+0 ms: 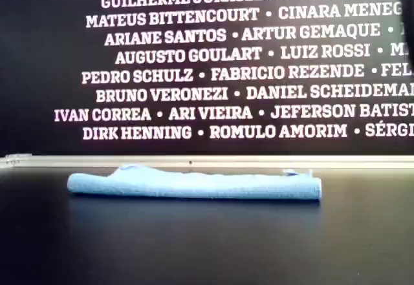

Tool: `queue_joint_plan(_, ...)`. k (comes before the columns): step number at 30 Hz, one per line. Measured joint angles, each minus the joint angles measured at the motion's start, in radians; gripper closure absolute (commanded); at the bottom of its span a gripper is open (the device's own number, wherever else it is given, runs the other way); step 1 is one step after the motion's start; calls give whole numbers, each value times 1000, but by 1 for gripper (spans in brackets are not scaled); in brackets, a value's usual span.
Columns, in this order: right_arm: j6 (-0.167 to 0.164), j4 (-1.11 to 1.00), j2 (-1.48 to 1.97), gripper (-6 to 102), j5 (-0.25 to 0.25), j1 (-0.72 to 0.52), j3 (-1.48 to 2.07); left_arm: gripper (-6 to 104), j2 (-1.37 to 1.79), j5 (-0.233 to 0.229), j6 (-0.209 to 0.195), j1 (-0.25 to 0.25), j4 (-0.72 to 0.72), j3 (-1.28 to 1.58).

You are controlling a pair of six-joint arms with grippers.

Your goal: Fold a cloth

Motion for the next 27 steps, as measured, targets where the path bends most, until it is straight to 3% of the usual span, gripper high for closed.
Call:
queue_joint_plan(7, 0, 0, 359, 48, 2, 11, 334, 38, 597, 5, 9, 0, -71, 644)
queue_joint_plan(15, -2, 2, 359, 47, 28, 3, 584, 38, 724, 9, 11, 2, -626, 1365)
queue_joint_plan(20, 6, -2, 359, 47, 6, 21, 692, 38, 726, 11, 11, 2, -992, 1697)
queue_joint_plan(24, 6, -2, 359, 47, 15, 20, 796, 38, 727, 11, 8, 2, -1186, 1824)
queue_joint_plan(27, 9, -3, 360, 47, 15, 21, 824, 38, 733, 11, 3, 0, -1232, 1876)
